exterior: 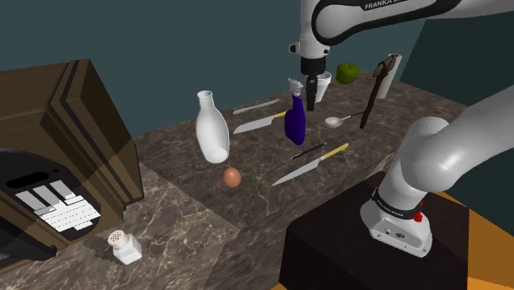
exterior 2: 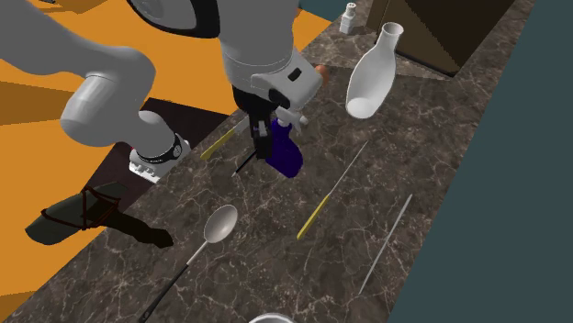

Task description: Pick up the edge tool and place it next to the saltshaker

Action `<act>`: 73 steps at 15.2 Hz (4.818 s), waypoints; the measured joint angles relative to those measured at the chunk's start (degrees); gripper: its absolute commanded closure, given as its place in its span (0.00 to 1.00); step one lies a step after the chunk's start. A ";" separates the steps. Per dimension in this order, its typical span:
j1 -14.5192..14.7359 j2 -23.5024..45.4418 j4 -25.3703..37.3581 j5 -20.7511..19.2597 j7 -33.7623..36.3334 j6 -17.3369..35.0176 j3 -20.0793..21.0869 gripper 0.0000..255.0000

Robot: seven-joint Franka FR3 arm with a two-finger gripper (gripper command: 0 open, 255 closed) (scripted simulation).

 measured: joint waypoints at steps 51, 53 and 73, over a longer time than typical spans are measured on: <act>7.25 31.98 15.47 4.90 -45.54 22.65 -7.86 1.00; 7.28 31.31 16.36 4.67 -45.34 21.11 -7.83 1.00; 7.47 27.56 27.44 3.60 -44.30 6.41 -7.50 1.00</act>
